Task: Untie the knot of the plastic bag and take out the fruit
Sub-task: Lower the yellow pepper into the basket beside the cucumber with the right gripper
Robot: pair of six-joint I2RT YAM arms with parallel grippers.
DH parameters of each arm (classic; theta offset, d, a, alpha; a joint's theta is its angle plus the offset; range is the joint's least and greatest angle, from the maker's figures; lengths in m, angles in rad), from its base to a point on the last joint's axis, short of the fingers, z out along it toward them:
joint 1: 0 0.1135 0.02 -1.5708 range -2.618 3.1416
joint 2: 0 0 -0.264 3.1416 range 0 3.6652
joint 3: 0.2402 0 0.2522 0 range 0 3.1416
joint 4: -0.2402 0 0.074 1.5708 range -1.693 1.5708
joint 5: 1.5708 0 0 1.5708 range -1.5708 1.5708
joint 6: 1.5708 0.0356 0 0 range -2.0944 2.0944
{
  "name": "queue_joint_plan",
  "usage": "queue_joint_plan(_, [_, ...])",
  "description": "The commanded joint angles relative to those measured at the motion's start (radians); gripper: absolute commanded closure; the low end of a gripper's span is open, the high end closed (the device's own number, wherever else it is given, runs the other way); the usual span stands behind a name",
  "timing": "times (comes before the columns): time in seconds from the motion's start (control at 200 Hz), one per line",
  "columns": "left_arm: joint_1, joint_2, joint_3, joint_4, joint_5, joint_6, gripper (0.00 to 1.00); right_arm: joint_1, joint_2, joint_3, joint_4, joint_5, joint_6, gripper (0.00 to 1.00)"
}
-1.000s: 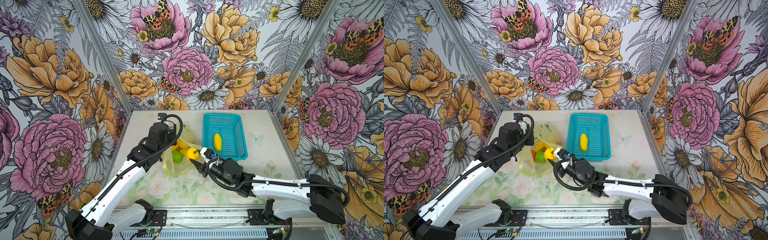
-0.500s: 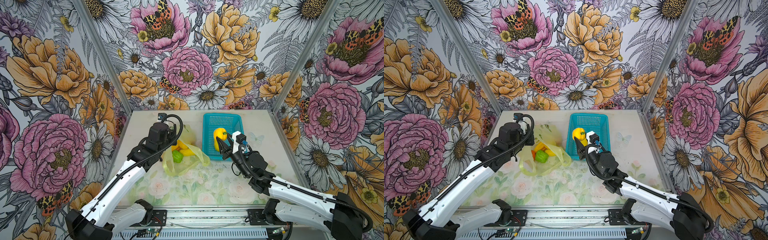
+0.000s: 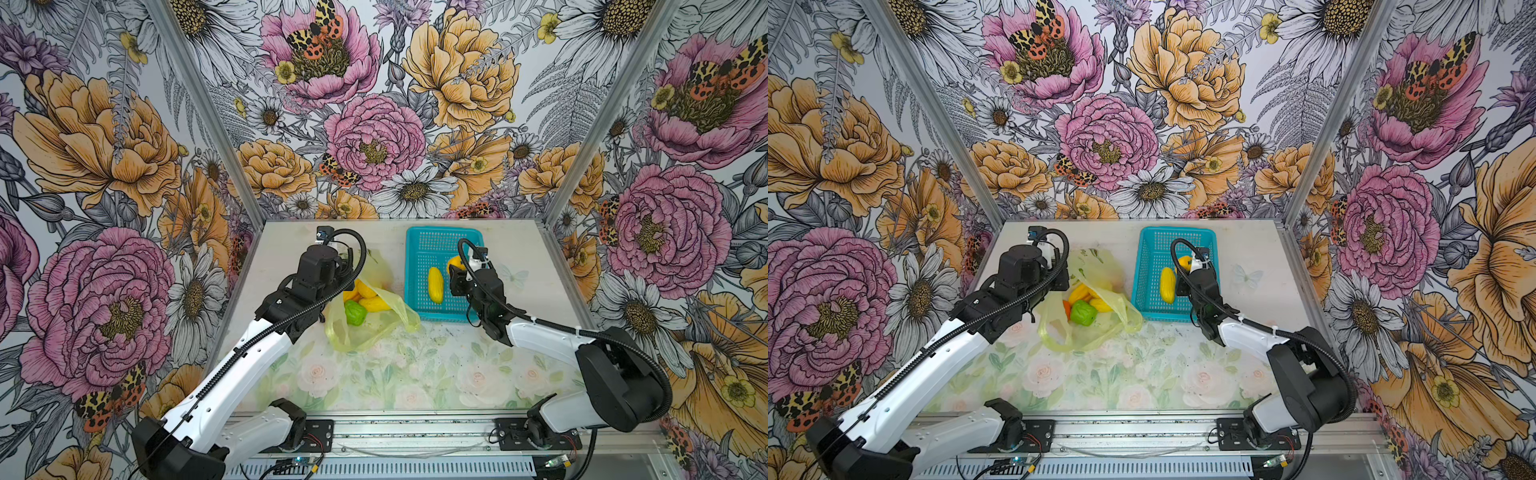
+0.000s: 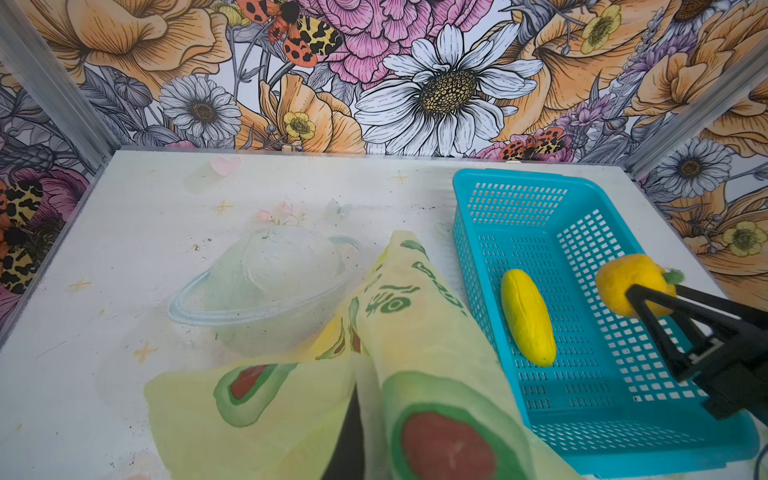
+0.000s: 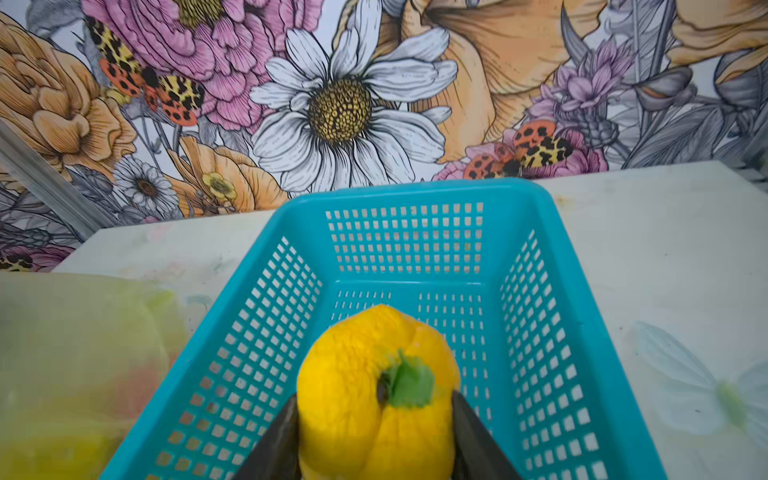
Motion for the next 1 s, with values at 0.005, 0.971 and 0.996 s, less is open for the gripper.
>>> queue_joint_plan(0.005, [-0.008,-0.001,0.008,0.028,0.009,0.016,1.00,-0.024,0.078,0.093,-0.079,-0.049,0.071,0.87])
queue_joint_plan(0.971, [-0.008,-0.007,0.006,0.028,0.012,0.016,1.00,-0.056,0.127,0.124,-0.103,-0.131,0.079,0.20])
queue_joint_plan(0.996, [-0.008,-0.007,0.006,0.027,0.012,0.016,1.00,-0.057,0.109,0.111,-0.090,-0.133,0.077,0.19])
